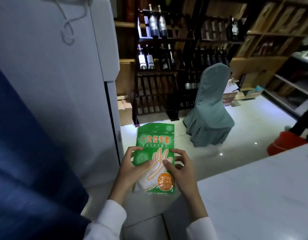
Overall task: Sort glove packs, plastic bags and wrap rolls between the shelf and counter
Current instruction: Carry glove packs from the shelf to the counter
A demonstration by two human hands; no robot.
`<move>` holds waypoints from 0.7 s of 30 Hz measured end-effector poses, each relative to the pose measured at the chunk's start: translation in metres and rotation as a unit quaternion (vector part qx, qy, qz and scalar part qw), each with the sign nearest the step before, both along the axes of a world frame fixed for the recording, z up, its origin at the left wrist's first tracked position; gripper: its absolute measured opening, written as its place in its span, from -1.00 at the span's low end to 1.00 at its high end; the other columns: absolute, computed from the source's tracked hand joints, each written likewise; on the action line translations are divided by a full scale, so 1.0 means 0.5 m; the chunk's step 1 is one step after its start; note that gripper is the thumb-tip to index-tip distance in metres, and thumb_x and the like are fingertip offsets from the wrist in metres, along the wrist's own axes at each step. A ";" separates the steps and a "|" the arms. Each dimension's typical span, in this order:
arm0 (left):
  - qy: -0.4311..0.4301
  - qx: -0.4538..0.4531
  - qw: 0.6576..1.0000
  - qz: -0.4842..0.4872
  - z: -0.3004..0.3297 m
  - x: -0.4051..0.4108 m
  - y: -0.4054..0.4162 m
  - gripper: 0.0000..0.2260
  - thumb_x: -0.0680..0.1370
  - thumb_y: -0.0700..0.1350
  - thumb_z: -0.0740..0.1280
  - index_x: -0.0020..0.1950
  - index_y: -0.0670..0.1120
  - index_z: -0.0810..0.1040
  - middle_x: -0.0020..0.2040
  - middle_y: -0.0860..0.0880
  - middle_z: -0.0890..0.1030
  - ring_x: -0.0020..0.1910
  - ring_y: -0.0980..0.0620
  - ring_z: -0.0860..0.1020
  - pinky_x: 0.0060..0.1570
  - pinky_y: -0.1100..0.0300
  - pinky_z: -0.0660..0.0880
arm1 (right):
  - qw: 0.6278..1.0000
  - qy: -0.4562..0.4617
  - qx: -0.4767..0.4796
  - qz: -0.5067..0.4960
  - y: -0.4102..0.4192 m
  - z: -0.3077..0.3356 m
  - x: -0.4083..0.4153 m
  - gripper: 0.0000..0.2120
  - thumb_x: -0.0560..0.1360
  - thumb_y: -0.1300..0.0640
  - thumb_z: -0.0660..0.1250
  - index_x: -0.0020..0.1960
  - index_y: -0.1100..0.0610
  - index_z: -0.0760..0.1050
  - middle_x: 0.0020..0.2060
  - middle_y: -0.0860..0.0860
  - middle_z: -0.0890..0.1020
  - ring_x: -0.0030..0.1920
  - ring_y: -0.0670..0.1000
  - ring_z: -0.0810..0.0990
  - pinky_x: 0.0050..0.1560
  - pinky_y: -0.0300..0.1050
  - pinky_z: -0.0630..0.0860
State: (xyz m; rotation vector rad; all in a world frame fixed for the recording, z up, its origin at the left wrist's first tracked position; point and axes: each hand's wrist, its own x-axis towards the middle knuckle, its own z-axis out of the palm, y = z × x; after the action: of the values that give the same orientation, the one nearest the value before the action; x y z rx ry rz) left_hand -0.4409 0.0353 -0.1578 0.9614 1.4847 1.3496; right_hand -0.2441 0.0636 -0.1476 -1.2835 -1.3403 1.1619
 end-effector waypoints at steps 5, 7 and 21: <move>0.009 -0.004 0.999 -0.039 -0.010 -0.039 0.172 -0.42 0.22 0.12 0.69 0.15 0.15 0.53 0.04 0.06 0.73 -0.02 0.01 0.74 -0.05 0.05 0.66 | 1.000 0.008 -0.013 -0.017 0.137 0.001 -0.022 -0.64 0.48 0.14 0.59 0.20 -0.08 0.57 -0.04 0.12 0.71 -0.18 0.10 0.75 -0.23 0.14 0.72; 0.007 -0.006 0.998 -0.054 -0.011 -0.037 0.242 -0.43 0.22 0.09 0.69 0.15 0.15 0.53 0.03 0.10 0.73 -0.02 0.01 0.74 -0.05 0.03 0.67 | 0.999 0.017 -0.014 -0.035 0.195 -0.007 -0.017 -0.63 0.48 0.16 0.60 0.20 -0.07 0.58 -0.06 0.12 0.71 -0.20 0.09 0.74 -0.26 0.06 0.70; 0.015 -0.016 0.985 -0.169 0.001 0.122 0.773 -0.62 0.46 -0.34 0.55 0.16 -0.02 0.55 0.07 0.13 0.68 -0.03 0.23 0.69 -0.21 0.35 0.61 | 0.985 0.086 -0.047 -0.142 0.658 -0.053 0.144 -0.71 0.50 0.12 0.58 0.15 -0.10 0.61 -0.01 0.12 0.68 -0.07 0.19 0.76 -0.19 0.18 0.73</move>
State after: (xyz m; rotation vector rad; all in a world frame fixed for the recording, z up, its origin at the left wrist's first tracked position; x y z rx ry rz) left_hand -0.3801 0.4216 -0.1572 1.1583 1.2911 1.0672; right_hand -0.1721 0.3924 -0.1742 -1.3585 -0.9507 1.1161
